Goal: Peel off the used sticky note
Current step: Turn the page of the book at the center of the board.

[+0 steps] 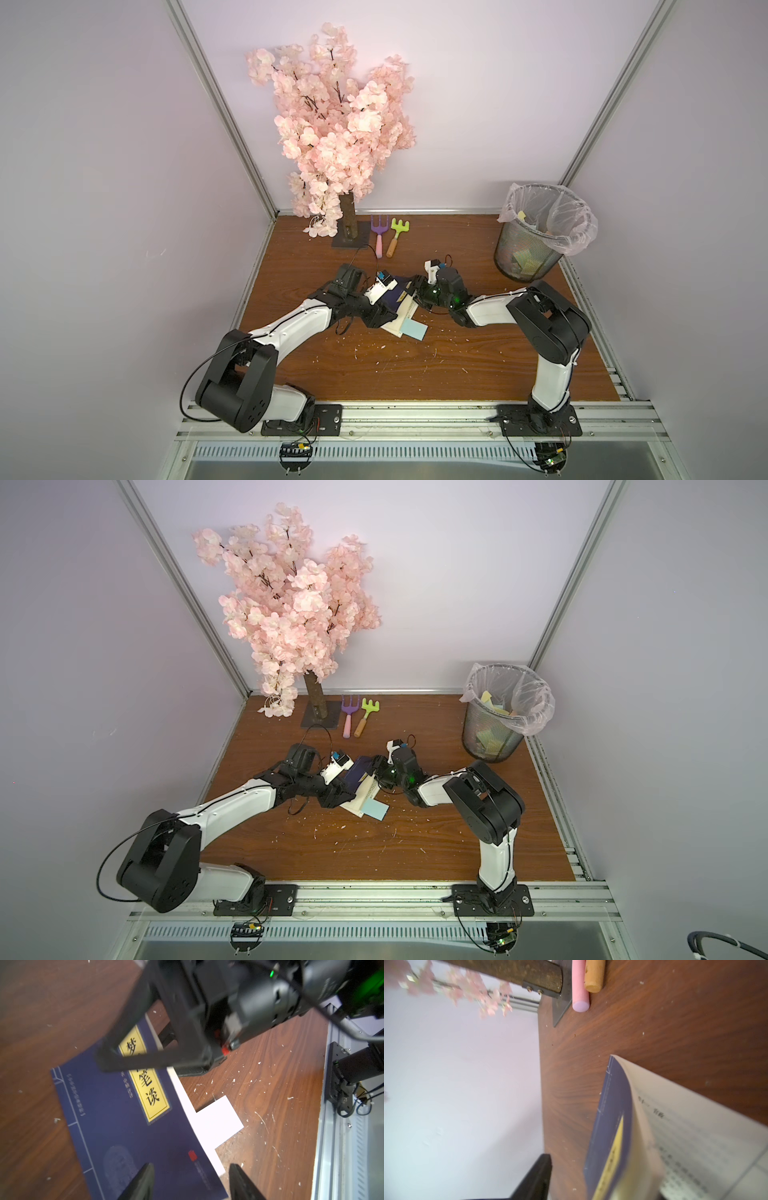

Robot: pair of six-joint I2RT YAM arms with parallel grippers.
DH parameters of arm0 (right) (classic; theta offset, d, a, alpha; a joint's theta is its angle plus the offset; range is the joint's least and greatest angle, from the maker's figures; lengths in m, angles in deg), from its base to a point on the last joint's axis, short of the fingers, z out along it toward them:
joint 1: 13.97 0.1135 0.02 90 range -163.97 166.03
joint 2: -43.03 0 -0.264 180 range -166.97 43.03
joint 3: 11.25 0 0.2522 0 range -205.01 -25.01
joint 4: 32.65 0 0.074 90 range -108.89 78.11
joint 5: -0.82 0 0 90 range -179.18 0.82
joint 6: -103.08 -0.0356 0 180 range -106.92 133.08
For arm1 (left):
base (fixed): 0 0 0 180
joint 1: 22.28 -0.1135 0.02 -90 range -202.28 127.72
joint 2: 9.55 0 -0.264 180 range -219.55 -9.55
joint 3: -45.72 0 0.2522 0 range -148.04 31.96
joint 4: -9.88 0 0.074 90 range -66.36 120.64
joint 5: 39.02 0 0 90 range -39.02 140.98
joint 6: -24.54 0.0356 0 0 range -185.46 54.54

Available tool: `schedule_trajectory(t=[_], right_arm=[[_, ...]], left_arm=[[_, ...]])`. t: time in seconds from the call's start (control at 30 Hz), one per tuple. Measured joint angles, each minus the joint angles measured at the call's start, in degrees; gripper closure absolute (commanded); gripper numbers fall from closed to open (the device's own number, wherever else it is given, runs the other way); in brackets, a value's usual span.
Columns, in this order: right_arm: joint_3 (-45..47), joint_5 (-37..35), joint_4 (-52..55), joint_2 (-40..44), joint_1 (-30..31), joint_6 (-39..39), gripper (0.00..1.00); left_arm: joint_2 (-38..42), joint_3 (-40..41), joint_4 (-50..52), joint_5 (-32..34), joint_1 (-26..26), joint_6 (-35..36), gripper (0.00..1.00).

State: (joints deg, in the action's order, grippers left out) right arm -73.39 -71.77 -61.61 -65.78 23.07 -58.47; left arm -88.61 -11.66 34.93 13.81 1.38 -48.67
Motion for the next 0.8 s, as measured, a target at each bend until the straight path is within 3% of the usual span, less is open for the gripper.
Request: schedule_trajectory(t=[0.2,0.8], right_arm=[[0.2,0.1,-0.3,-0.5,-0.1,-0.5,0.89],[0.6,0.1,1.2,0.9,-0.1,-3.0,0.92]], left_arm=[[1.3,-2.9,2.0,2.7,1.7,0.7,0.34],[-1.3,-2.3,-3.3,35.2,20.3,5.6,0.28]])
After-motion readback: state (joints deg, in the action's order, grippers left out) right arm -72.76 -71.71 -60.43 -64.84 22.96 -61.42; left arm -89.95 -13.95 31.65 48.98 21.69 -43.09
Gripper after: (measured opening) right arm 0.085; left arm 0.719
